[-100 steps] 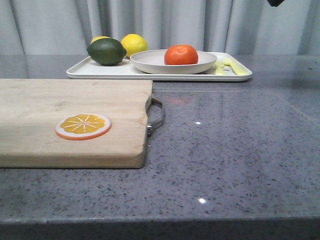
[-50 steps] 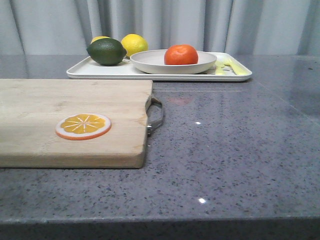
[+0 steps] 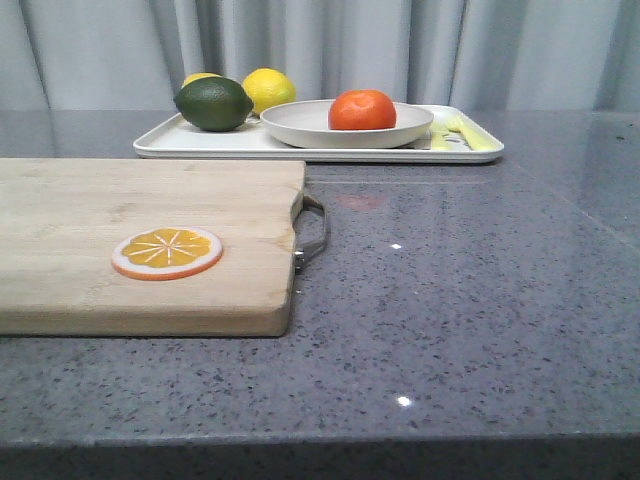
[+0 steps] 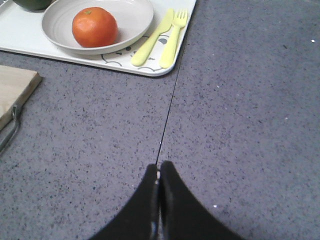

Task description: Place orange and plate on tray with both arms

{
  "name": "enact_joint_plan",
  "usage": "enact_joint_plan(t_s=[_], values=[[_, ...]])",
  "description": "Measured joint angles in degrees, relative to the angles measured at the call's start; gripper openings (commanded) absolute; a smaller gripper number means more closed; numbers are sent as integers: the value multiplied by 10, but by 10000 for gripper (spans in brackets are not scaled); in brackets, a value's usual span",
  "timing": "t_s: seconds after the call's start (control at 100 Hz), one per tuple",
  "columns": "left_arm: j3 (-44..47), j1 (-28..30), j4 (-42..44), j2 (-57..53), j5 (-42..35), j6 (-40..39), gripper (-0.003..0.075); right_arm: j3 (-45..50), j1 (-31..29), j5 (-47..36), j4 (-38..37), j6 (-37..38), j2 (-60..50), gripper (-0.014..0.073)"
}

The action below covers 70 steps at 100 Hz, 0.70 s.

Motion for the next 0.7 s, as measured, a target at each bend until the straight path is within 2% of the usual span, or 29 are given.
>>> enact_joint_plan(t_s=[0.39, 0.7], values=[[21, 0, -2, -23, -1, 0, -20, 122, 0, -13, -6, 0, -182, -67], [21, 0, -3, -23, -1, 0, -20, 127, 0, -11, -6, -1, -208, -67]])
